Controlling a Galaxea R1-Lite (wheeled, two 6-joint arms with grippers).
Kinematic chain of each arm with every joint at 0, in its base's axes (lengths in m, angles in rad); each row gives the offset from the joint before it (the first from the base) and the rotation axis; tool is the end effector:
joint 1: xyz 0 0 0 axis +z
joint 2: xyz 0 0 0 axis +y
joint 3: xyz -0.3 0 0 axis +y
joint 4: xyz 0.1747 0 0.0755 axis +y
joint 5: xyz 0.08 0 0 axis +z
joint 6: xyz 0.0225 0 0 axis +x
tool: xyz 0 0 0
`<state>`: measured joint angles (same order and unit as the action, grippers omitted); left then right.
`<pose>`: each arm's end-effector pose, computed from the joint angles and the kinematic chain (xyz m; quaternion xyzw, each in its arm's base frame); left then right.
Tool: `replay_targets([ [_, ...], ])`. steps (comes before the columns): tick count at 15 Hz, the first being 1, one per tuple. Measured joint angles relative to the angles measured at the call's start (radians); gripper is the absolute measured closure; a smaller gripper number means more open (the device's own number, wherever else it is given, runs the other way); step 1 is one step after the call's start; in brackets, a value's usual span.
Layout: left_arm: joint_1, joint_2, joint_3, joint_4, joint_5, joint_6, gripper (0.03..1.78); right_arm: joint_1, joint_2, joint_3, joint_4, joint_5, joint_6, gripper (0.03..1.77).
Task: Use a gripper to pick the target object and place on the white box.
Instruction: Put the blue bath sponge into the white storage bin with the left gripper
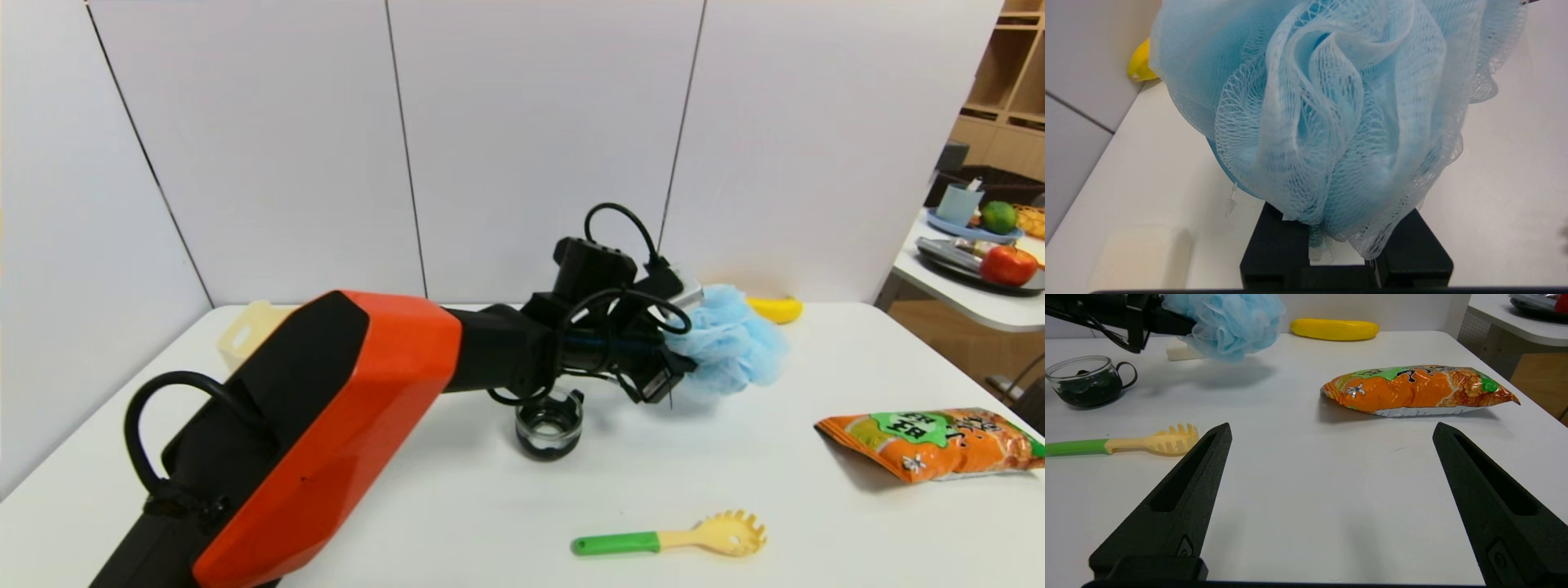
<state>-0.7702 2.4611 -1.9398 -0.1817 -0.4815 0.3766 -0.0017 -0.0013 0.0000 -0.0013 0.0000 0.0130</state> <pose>0.3635 -0.3671 0.1339 0.1734 0.0562 -0.5985 0.7801 -0.0229 0.0000 0.0756 0.0065 -0.0013 -0.0008 1.0000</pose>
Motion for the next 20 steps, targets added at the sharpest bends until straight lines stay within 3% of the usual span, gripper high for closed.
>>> replay_targets([
  [6, 0.179, -0.273, 0.157, 0.233, 0.004, 0.100, 1.44, 0.000, 0.000, 0.000, 0.000, 0.000, 0.000, 0.10],
  [11, 0.427, -0.516, 0.297, 0.336, 0.005, 0.136, 1.44, 0.000, 0.000, 0.000, 0.000, 0.000, 0.000, 0.10],
  [18, 0.723, -0.764, 0.344, 0.636, 0.005, 0.154, 1.44, 0.000, 0.000, 0.000, 0.000, 0.000, 0.000, 0.10],
  [20, 0.784, -0.791, 0.346, 0.678, 0.006, 0.158, 1.44, 0.000, 0.000, 0.000, 0.000, 0.000, 0.000, 0.10],
])
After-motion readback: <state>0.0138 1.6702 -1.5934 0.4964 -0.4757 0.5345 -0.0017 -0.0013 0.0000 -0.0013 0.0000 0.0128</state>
